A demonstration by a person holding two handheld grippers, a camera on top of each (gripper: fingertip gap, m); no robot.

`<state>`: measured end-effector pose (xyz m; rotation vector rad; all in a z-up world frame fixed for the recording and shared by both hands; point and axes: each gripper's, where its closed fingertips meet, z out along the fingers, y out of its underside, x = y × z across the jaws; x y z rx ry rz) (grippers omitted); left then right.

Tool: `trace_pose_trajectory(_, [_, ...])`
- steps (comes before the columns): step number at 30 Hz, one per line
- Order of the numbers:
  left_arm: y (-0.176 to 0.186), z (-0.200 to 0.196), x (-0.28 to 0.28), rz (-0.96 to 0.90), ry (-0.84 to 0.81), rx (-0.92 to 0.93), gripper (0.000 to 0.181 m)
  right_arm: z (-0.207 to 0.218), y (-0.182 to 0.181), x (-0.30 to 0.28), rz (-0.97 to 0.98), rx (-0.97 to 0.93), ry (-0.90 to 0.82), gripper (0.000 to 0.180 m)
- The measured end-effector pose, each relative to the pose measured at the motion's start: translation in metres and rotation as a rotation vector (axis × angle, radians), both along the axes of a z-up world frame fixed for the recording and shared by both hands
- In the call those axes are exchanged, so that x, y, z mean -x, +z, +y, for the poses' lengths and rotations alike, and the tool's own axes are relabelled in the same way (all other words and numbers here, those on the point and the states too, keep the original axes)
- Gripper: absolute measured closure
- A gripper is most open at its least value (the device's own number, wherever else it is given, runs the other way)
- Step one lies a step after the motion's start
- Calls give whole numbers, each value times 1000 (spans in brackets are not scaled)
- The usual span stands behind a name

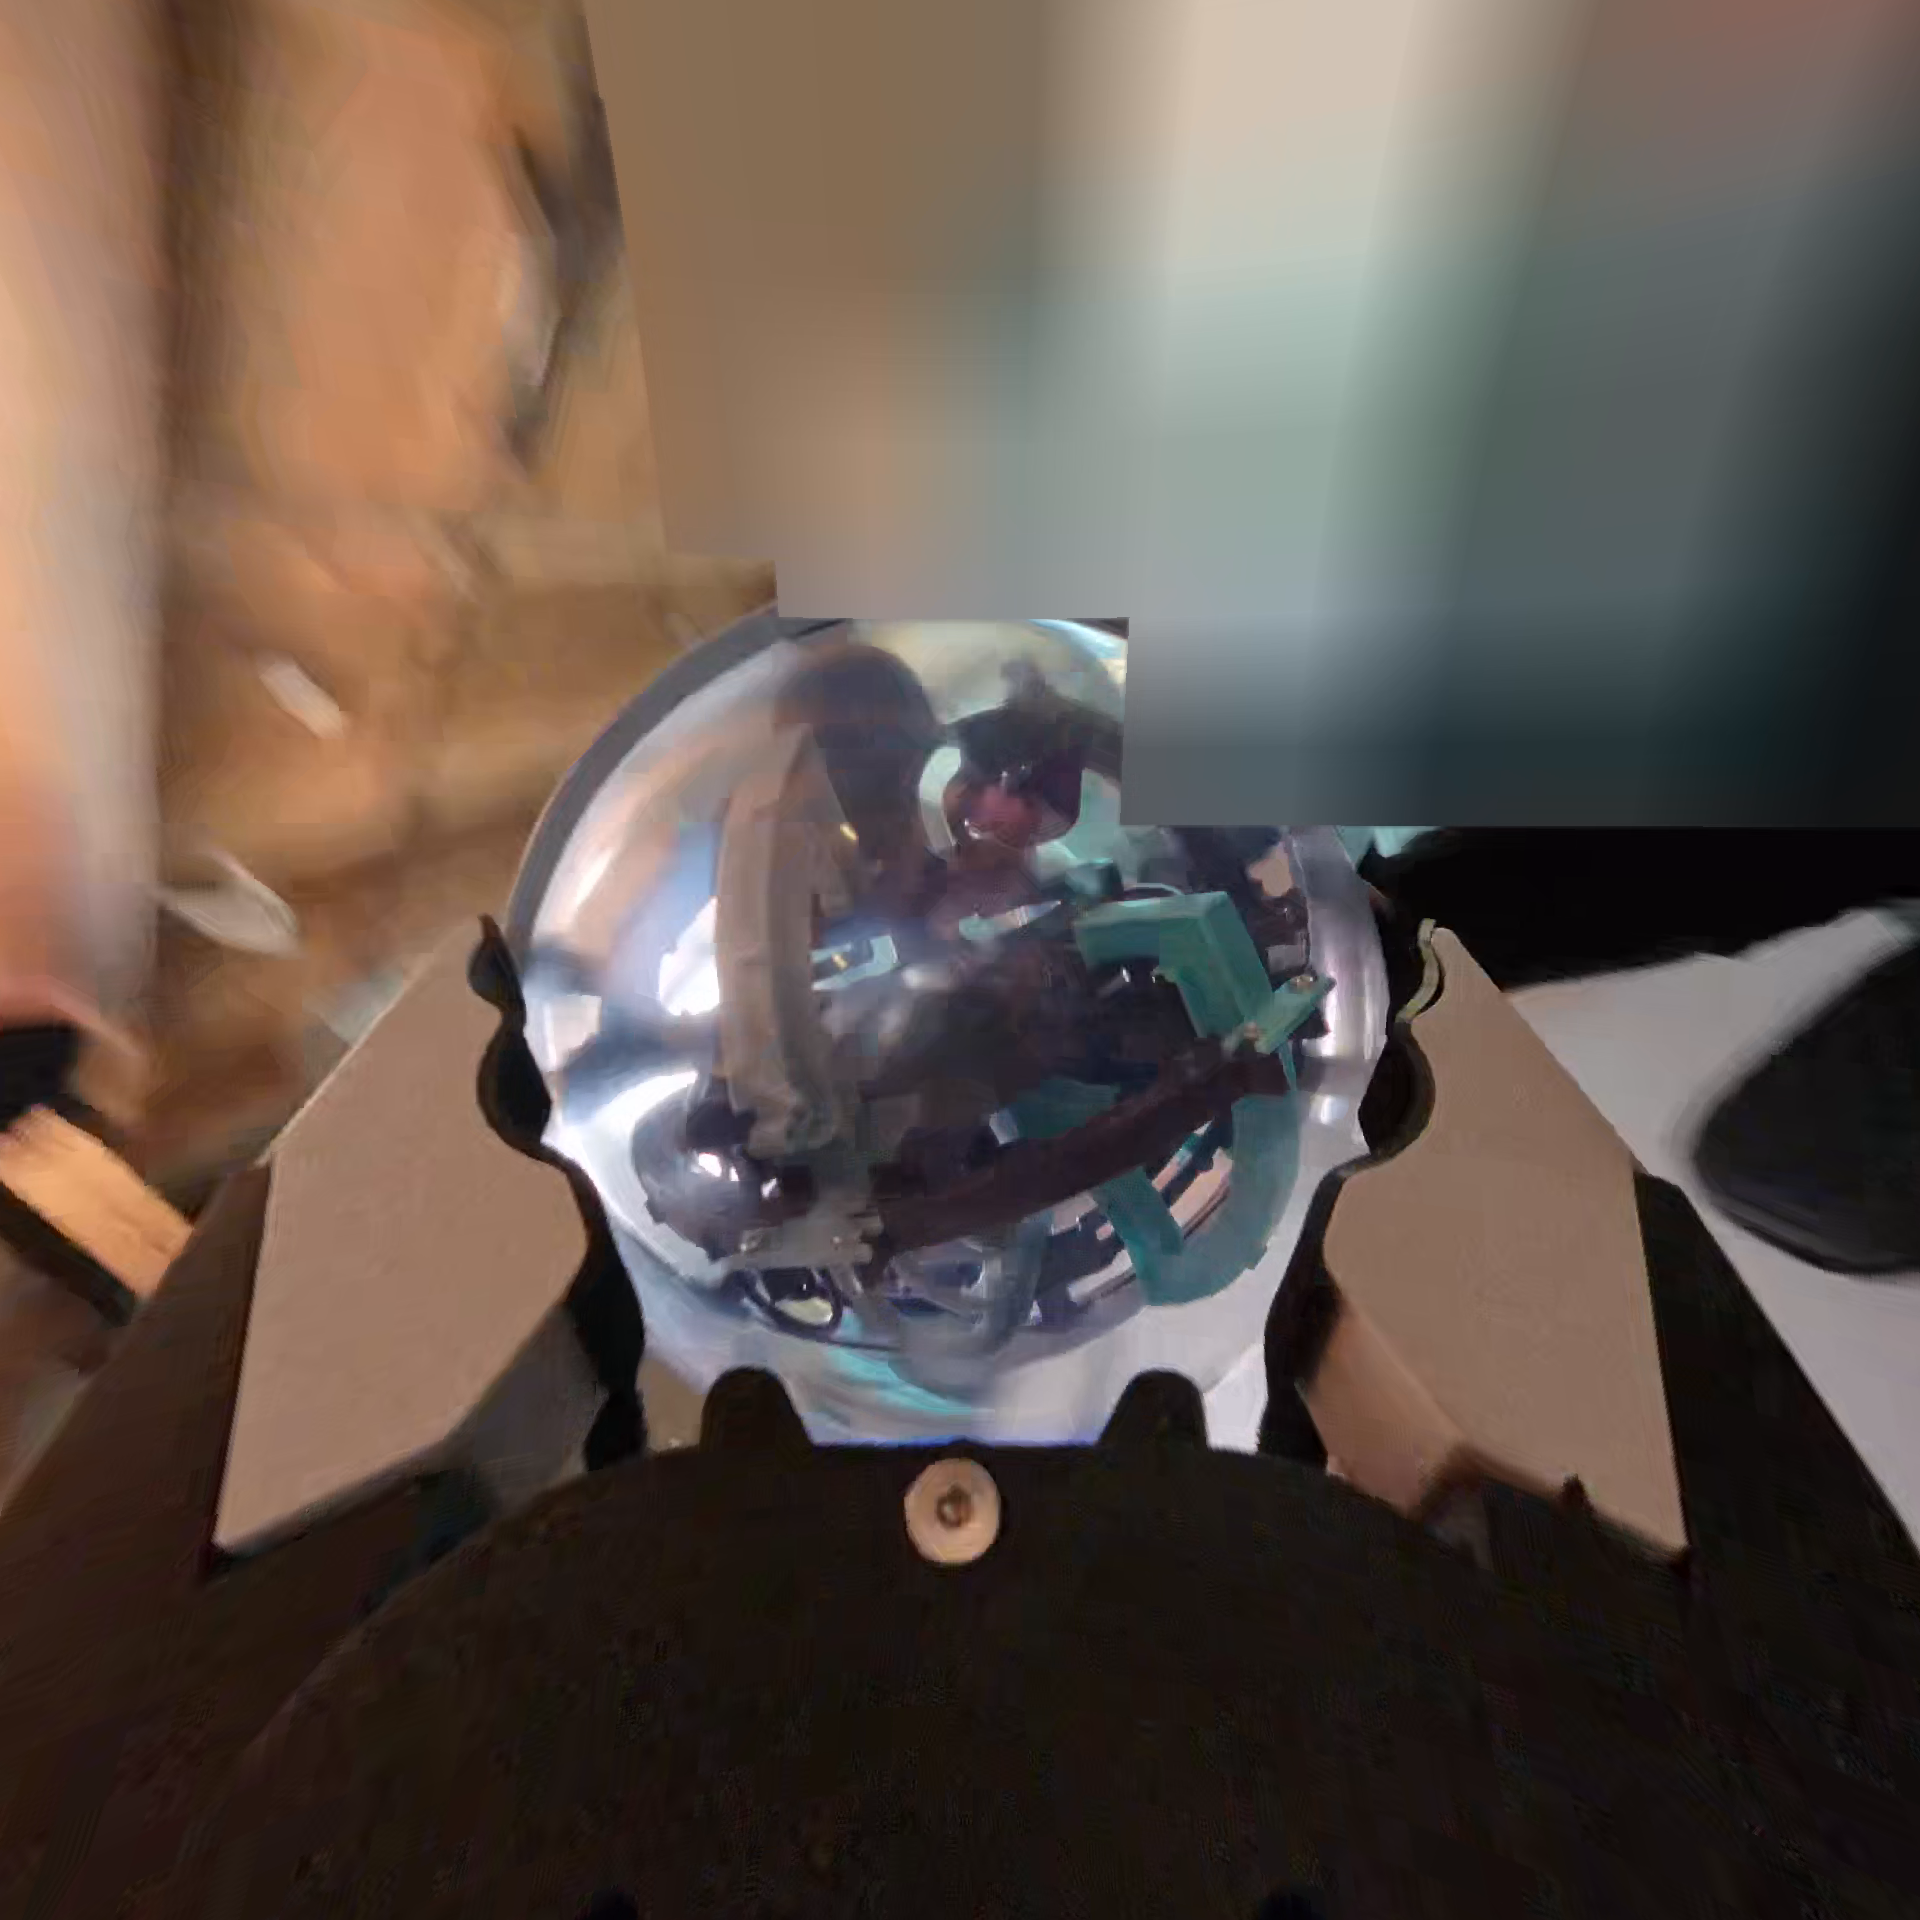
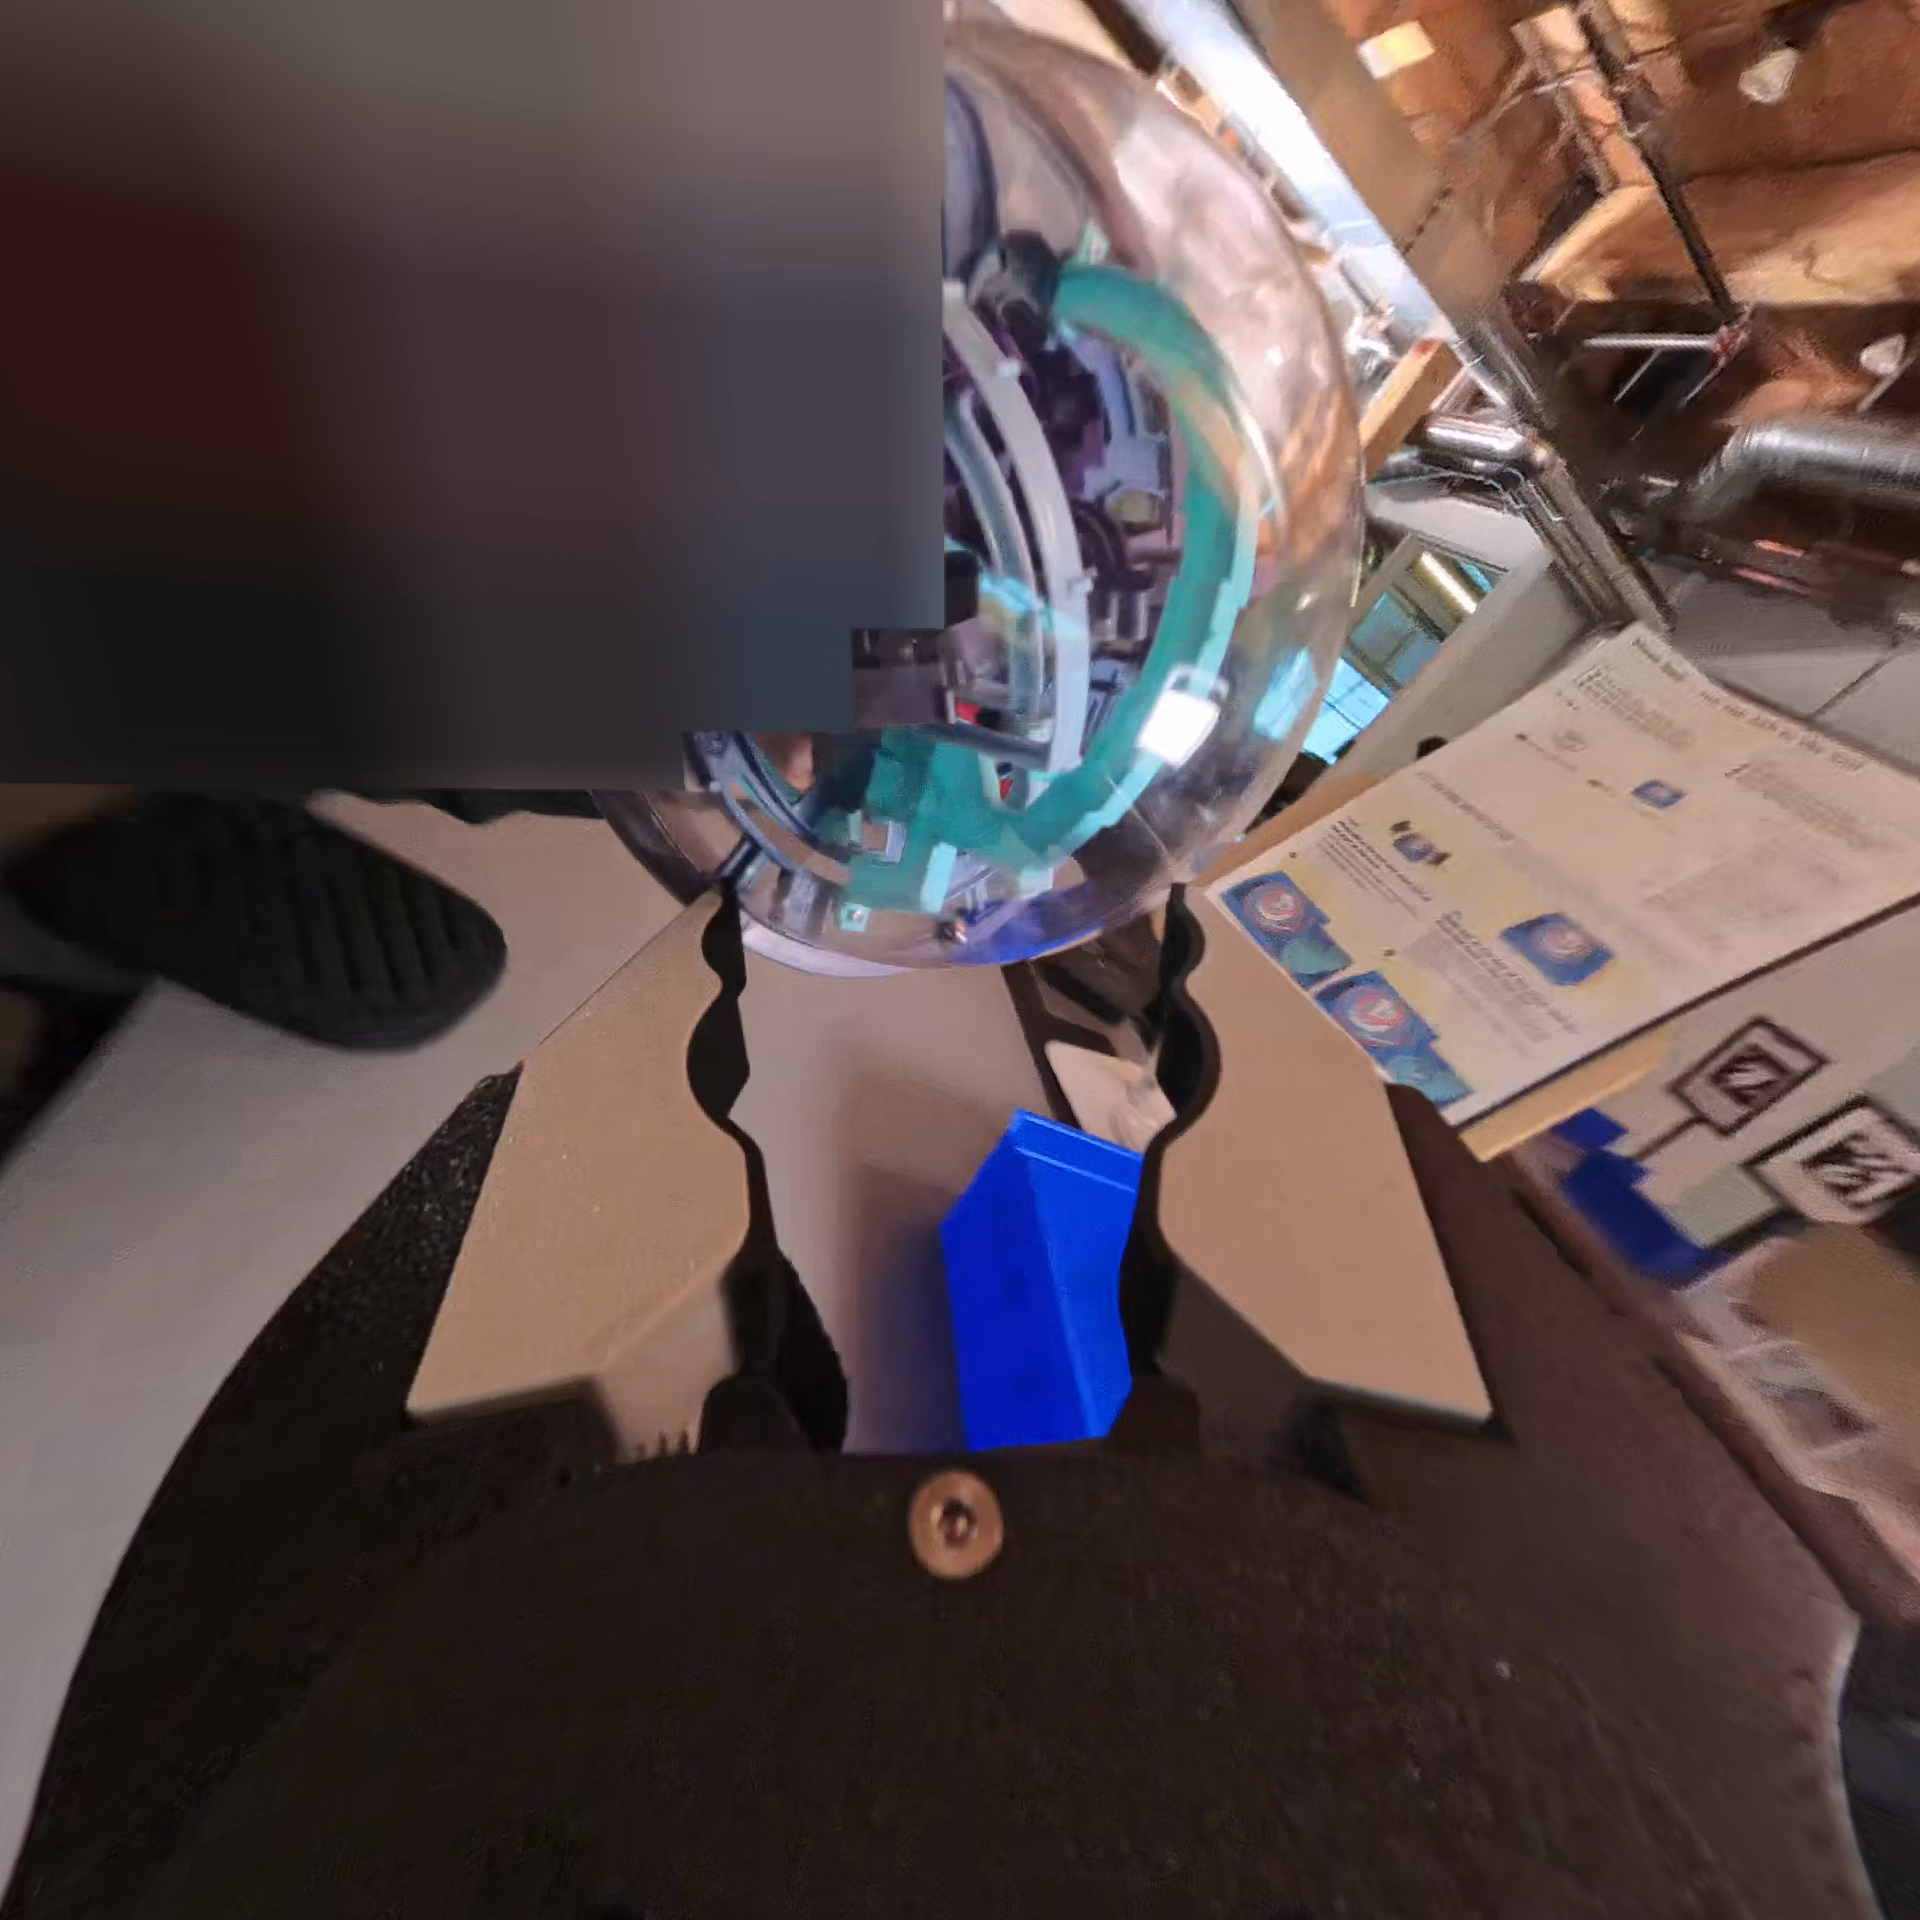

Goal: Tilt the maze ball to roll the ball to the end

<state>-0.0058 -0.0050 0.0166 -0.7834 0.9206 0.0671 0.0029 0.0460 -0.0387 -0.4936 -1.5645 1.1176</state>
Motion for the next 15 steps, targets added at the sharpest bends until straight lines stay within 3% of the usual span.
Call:
trace_pose_trajectory(1, [-5,-11,5,-51,13,-134,21,-2,-1,2,-16,-78,-31,100])
trace_pose_trajectory(3, [-24,-2,22,-178,61,-59,21,-1,-19,9,-61,-89,-56,100])
trace_pose_trajectory(6, [-40,-14,21,-212,8,-112,21,-9,-36,11,-79,-44,-21,100])
trace_pose_trajectory(15, [-54,-2,35,-248,34,-30,22,-11,-24,4,-47,-95,-51,97])
